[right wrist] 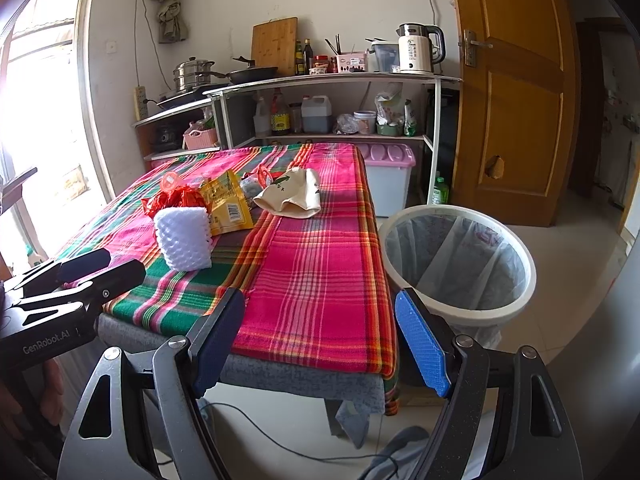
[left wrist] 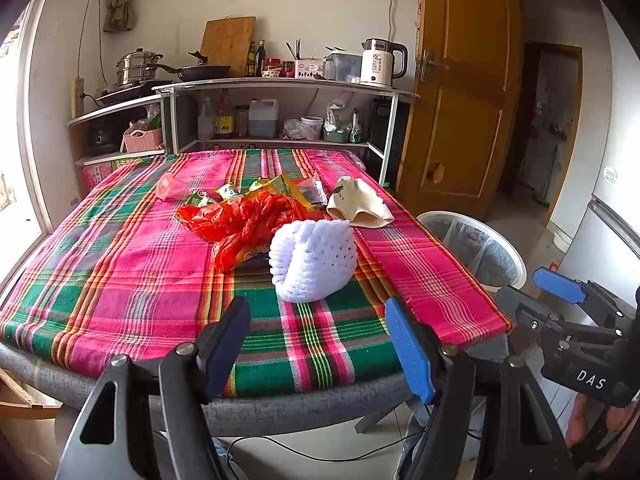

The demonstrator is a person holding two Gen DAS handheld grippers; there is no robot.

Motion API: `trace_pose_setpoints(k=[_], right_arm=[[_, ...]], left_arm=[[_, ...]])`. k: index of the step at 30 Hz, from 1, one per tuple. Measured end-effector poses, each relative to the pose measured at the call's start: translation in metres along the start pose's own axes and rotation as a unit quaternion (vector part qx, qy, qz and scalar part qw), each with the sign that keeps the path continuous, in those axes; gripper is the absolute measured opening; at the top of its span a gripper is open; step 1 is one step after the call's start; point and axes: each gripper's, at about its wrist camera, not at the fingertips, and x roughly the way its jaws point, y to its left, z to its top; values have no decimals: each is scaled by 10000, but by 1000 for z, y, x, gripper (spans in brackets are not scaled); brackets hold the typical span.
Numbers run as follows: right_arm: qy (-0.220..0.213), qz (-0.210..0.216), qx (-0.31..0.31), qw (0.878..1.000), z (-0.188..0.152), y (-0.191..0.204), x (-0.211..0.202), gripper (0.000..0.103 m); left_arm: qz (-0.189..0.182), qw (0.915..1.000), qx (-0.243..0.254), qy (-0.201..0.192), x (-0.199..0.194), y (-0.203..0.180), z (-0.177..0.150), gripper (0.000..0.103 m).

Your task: Collect trash

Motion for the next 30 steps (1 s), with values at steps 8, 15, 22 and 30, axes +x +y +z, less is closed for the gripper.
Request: trace_pose_setpoints(k=[8,15,22,30], right_arm=[[-5,-9,4,10000,0,0,0,78],[-15,-16,6,10000,0,-1,0,78],[-9,-16,19,10000,0,-1,1,78],[-9,-19,19,10000,0,-2,0,78]], left_arm=[[-8,10000,-2,-5,0,0,0,72],[-12,10000,-1,-5,0,-1,-1,72],[-26,10000,-3,-3,0,0,-1,73],[-67,10000,-25,35,1,0,-2,73]])
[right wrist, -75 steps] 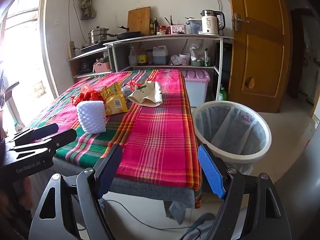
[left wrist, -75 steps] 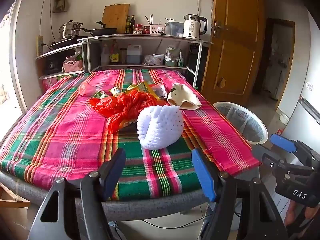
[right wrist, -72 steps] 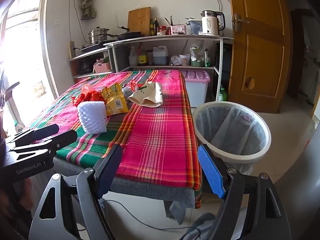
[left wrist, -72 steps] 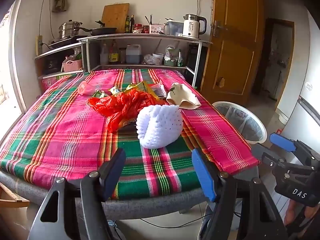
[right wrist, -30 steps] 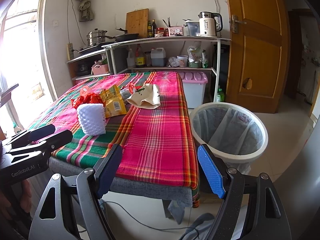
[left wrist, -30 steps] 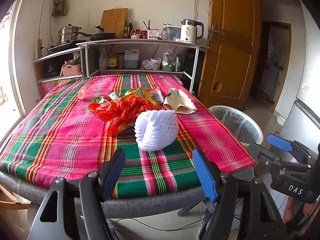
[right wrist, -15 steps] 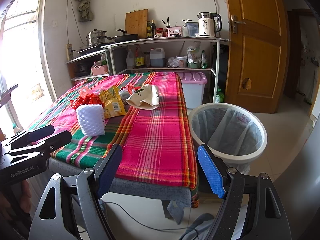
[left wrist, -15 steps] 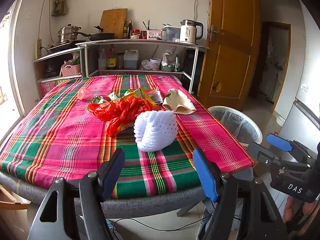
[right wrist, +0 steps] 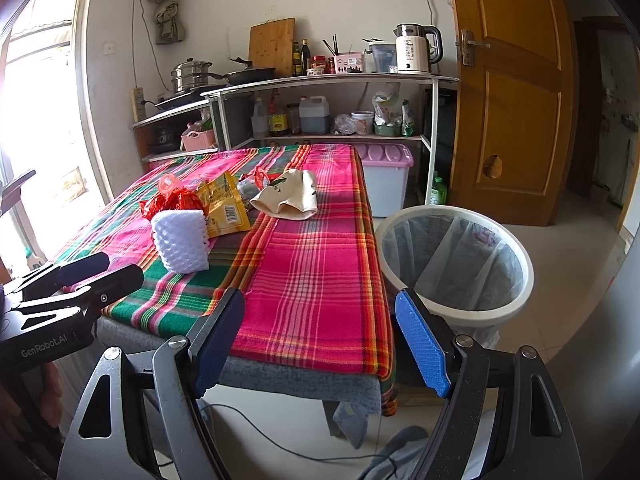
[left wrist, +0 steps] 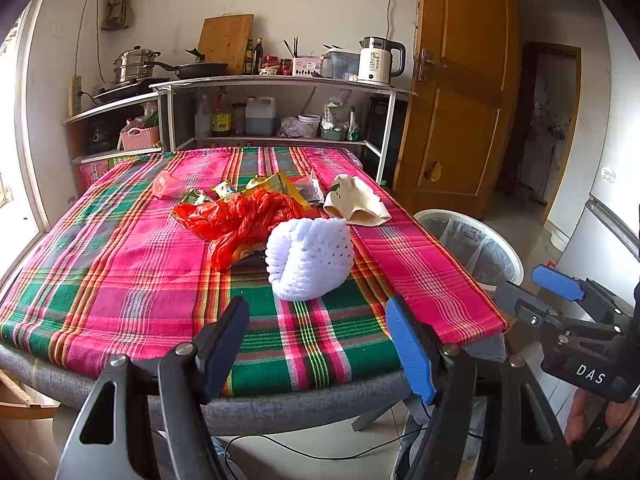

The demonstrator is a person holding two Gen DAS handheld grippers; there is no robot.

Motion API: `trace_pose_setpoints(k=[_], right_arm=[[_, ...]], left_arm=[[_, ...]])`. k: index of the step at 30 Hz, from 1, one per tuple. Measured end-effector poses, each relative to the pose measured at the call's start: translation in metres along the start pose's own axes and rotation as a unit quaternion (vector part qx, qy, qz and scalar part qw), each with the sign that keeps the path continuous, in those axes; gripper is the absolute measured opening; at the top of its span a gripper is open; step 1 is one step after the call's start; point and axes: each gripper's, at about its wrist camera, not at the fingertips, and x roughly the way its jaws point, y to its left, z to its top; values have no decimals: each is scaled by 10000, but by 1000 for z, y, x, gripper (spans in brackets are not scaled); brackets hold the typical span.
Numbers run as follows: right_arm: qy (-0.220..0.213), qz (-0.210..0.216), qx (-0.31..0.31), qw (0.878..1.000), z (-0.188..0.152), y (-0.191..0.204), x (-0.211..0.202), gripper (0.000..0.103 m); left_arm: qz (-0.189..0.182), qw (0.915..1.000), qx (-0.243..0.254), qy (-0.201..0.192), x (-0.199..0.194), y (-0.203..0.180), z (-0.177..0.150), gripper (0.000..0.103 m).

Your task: Collect trash

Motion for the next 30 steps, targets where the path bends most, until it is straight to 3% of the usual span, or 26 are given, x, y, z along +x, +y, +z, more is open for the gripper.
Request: trace_pose_setpoints(k=[19,30], right_arm=[[29,35,10,10000,-1,-1,4,78],[71,63,-33,9999,5,-1,17,78]], left_arm=[[-66,9999,-132,13,5,6,-2,73],[23,9997,-153,200,37,14,9,73]])
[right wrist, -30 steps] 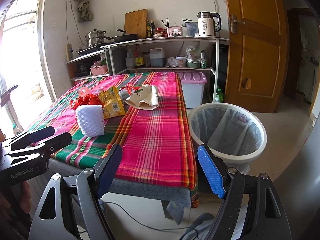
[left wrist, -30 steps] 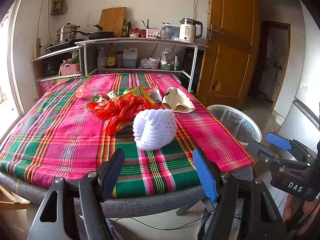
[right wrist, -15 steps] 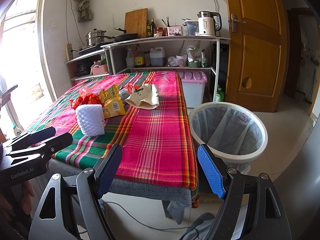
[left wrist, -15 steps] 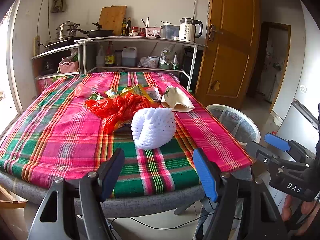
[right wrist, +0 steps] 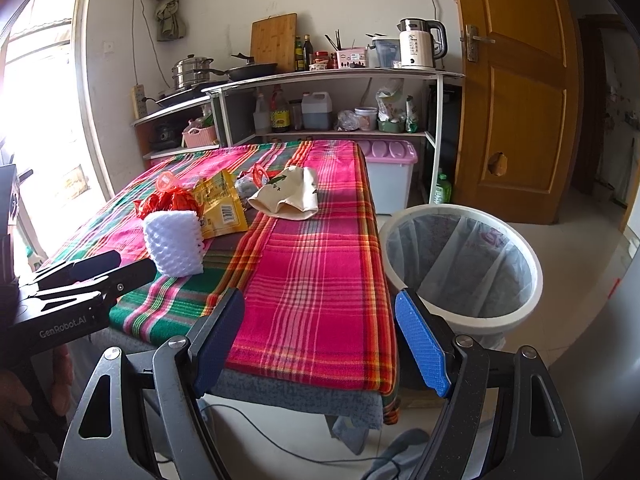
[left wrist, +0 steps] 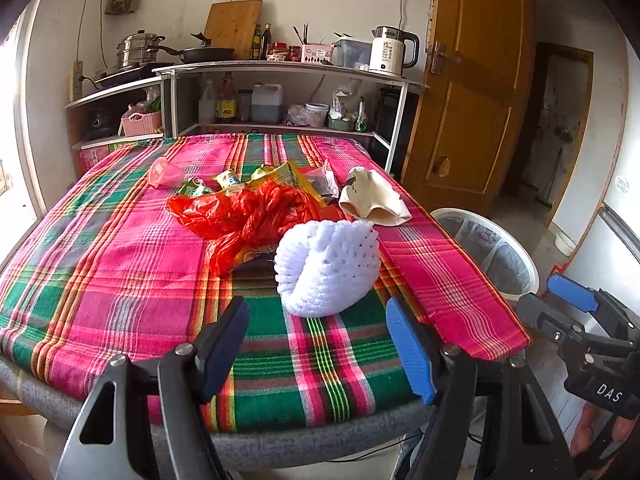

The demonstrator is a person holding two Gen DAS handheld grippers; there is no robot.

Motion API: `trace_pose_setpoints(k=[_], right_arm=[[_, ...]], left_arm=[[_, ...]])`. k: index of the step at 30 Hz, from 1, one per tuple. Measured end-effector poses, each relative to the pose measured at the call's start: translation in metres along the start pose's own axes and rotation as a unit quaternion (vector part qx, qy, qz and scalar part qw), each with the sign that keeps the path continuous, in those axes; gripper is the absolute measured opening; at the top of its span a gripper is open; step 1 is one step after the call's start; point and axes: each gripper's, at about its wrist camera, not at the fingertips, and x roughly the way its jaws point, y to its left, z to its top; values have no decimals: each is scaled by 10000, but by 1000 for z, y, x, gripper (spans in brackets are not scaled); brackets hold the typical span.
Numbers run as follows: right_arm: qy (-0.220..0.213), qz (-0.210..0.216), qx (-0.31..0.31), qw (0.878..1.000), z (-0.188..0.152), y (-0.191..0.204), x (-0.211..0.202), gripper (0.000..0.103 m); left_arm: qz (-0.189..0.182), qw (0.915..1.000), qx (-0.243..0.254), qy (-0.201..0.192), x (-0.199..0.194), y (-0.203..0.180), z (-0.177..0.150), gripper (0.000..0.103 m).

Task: Collect trash
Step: 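Grasp the white mesh item with the left tool while the right tool grasps the red bag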

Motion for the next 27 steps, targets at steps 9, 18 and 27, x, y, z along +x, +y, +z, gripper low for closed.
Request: trace_pose_setpoints(k=[9,18,27], right_arm=[[46,17,-73,10000,7,2,12,78],[175,82,-162,9997,14,5,26,78],[210,182,-317,9991,28,15,45,78]], left_arm=[[-204,9998,55,18,25,-5,15,71],[-357,9992,-71,159,35,3,15,23],[-459,9987,-197,78,13,17,12,15]])
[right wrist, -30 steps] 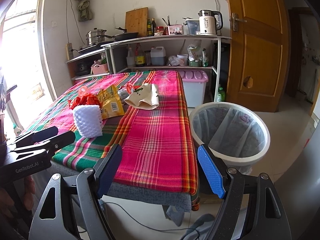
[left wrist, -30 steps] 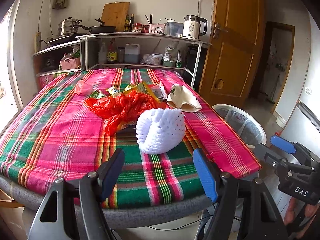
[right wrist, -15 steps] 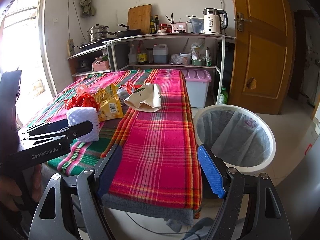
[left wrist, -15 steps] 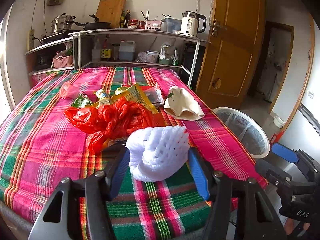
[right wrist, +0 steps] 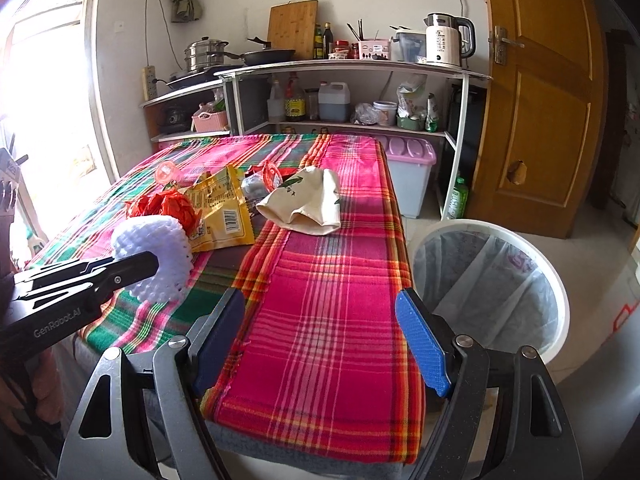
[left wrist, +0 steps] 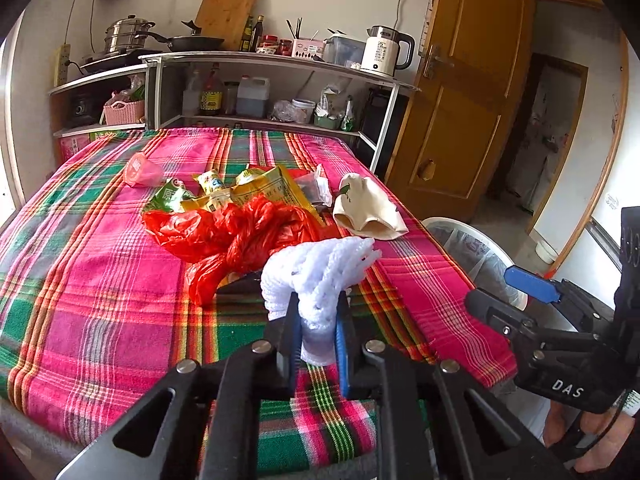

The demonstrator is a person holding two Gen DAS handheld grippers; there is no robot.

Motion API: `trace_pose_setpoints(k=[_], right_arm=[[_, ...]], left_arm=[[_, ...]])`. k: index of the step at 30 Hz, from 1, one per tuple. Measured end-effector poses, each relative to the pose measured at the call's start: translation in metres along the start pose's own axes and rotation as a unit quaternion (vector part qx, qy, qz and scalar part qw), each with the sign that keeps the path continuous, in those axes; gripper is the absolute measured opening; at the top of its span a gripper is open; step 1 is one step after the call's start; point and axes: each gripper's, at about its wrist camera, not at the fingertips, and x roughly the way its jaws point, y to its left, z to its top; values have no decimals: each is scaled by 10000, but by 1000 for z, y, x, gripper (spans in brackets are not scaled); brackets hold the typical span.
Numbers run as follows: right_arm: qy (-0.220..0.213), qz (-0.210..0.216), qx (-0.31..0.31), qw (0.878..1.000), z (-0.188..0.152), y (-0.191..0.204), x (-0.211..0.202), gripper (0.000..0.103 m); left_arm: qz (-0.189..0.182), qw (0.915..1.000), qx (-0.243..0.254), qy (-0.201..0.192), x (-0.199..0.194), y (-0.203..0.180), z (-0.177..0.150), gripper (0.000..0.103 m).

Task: Collect trash
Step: 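Grasp the white mesh item with the left tool while the right tool grasps the red bag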

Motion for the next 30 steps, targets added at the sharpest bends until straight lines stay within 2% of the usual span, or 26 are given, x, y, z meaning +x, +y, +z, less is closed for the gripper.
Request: trace_pose_setpoints(k=[8,15,24,30], right_arm=[[94,288,-212,9993,10,20,17,78],[61,684,-436,9967,22,49,27,78],[184,1192,-753,9898,30,86,47,78],[434,1449,-997,9835,33,106,69,78]], left_arm=[[94,9998,-164,-77,-22,20,-2,14],[20,9995,-312,-83,-36,36,-9,14],[303,9976,-569,-238,-52,66,-8,14],[449,9964,-696,-202,-51,83,-10,14]])
